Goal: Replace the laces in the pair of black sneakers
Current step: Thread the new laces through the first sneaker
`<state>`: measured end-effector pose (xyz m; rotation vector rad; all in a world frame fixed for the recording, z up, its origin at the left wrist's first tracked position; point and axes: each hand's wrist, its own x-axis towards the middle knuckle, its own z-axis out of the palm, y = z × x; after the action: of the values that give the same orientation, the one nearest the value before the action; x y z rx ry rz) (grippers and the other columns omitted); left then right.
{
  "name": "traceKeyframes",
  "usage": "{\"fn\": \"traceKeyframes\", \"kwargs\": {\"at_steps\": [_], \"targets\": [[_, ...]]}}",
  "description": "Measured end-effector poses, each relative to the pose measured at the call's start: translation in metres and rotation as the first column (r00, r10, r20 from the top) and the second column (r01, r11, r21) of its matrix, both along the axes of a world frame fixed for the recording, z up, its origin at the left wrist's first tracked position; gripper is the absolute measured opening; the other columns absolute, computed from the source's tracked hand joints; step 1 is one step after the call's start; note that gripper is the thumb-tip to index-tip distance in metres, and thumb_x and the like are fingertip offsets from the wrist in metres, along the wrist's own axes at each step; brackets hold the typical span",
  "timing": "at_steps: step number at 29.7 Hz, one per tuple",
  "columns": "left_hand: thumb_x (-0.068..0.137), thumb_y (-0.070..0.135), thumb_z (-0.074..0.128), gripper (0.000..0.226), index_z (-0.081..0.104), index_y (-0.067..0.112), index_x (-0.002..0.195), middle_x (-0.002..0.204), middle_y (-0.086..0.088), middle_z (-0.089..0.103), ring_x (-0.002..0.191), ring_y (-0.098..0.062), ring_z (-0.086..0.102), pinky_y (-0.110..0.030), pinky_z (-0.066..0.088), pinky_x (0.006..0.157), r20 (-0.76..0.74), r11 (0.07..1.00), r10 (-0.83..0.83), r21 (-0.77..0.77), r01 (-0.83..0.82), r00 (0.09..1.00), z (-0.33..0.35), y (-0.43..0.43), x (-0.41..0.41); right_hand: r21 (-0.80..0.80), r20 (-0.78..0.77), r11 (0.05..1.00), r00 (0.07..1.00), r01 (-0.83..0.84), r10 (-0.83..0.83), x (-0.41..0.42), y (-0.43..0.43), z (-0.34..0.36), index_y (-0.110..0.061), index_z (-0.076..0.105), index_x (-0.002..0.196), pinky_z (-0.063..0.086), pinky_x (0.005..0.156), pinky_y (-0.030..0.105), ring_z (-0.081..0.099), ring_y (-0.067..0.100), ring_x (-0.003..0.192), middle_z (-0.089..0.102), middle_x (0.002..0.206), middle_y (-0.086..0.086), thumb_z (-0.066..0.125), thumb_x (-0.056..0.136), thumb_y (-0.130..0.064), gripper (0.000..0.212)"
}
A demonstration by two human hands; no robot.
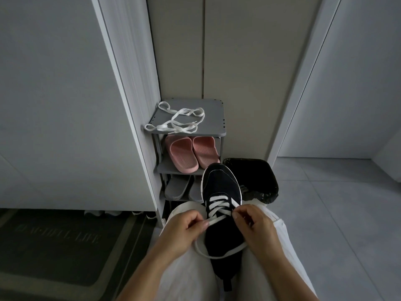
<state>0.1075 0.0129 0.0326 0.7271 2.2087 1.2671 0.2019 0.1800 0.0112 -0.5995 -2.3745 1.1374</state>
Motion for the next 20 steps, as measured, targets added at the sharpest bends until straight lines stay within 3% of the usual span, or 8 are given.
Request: {"fn": "traceKeyframes", "kwargs": {"at_steps": [3, 5, 8, 10, 12, 14, 17, 20], "targets": [[0.090, 0.021, 0.058, 0.022, 0.057, 0.020, 0.068, 0.048, 0.006, 0.049, 0.050, -0.003, 0.042, -0.017, 0.037, 0.055, 0.127, 0.999, -0.048, 0.013, 0.047, 0.991, -0.001, -0.013, 0.005, 0.007, 0.009, 1.000, 1.000, 0.010, -0.010, 0.000, 0.001, -0.002, -0.019, 0.067, 0.081, 0.046, 0.068, 0.020, 0.056, 0.005, 0.081, 0.062, 0.075, -0.014, 0.064, 0.086, -0.017, 0.006], [0.091, 0.022, 0.057, 0.021, 0.059, 0.018, 0.070, 0.051, 0.008, 0.053, 0.052, 0.000, 0.047, -0.015, 0.041, 0.056, 0.122, 0.997, -0.063, -0.040, 0.068, 0.991, -0.001, -0.018, 0.007, 0.029, 0.009, 1.000, 1.000, 0.006, -0.007, 0.000, 0.001, -0.002, -0.017, 0.066, 0.080, 0.045, 0.068, 0.020, 0.056, 0.006, 0.082, 0.061, 0.073, -0.014, 0.063, 0.086, -0.017, 0.007], [0.091, 0.030, 0.056, 0.027, 0.054, 0.022, 0.065, 0.055, 0.012, 0.051, 0.054, 0.000, 0.046, -0.016, 0.037, 0.057, -0.115, 0.994, -0.025, -0.108, 0.013, 0.993, -0.003, -0.012, 0.005, 0.113, 0.043, 0.994, 0.999, -0.003, -0.002, 0.000, -0.001, -0.003, -0.015, 0.064, 0.081, 0.045, 0.063, 0.020, 0.055, 0.010, 0.067, 0.059, 0.072, -0.012, 0.062, 0.087, -0.024, 0.012], [0.089, 0.033, 0.059, 0.017, 0.055, 0.021, 0.077, 0.069, 0.009, 0.055, 0.061, -0.002, 0.047, -0.014, 0.037, 0.059, -0.229, 0.995, 0.073, -0.044, -0.085, 0.971, -0.003, -0.005, 0.002, 0.216, 0.064, 0.976, 0.998, -0.014, 0.000, 0.002, -0.004, -0.004, -0.014, 0.063, 0.081, 0.045, 0.061, 0.026, 0.052, 0.007, 0.060, 0.060, 0.074, -0.008, 0.061, 0.088, -0.029, 0.016], [0.086, 0.034, 0.063, 0.016, 0.054, 0.022, 0.093, 0.081, 0.008, 0.055, 0.067, -0.002, 0.049, -0.011, 0.039, 0.062, -0.214, 0.991, 0.133, 0.010, -0.134, 0.968, -0.003, 0.003, 0.000, 0.304, 0.099, 0.952, 0.995, -0.031, 0.001, 0.006, -0.005, -0.006, -0.015, 0.061, 0.079, 0.042, 0.053, 0.026, 0.053, 0.012, 0.058, 0.061, 0.073, -0.006, 0.056, 0.089, -0.036, 0.024], [0.087, 0.035, 0.061, 0.022, 0.051, 0.025, 0.102, 0.080, 0.009, 0.052, 0.067, -0.001, 0.048, -0.011, 0.038, 0.061, -0.200, 0.990, 0.104, -0.070, -0.120, 0.974, -0.005, 0.010, 0.001, 0.369, 0.123, 0.929, 0.992, -0.039, -0.007, 0.008, -0.005, -0.006, -0.018, 0.057, 0.072, 0.031, 0.045, 0.015, 0.048, 0.009, 0.050, 0.056, 0.064, -0.007, 0.051, 0.086, -0.043, 0.029], [0.087, 0.032, 0.062, 0.012, 0.054, 0.023, 0.085, 0.068, 0.009, 0.052, 0.060, -0.004, 0.047, -0.020, 0.040, 0.061, -0.190, 0.985, 0.069, -0.141, -0.097, 0.979, -0.009, 0.017, 0.003, 0.437, 0.165, 0.898, 0.986, -0.044, -0.033, 0.013, -0.008, -0.002, -0.020, 0.054, 0.071, 0.020, 0.042, 0.011, 0.051, 0.009, 0.047, 0.054, 0.063, -0.007, 0.055, 0.087, -0.042, 0.027], [0.084, 0.026, 0.065, 0.019, 0.054, 0.025, 0.069, 0.060, 0.008, 0.050, 0.055, -0.003, 0.045, -0.016, 0.037, 0.056, -0.118, 0.987, 0.096, -0.116, -0.110, 0.988, -0.010, 0.016, 0.003, 0.352, 0.185, 0.936, 0.981, -0.014, -0.054, 0.015, -0.019, 0.001, -0.018, 0.054, 0.079, 0.027, 0.046, 0.016, 0.052, 0.014, 0.058, 0.051, 0.078, -0.007, 0.058, 0.088, -0.039, 0.022]]}}
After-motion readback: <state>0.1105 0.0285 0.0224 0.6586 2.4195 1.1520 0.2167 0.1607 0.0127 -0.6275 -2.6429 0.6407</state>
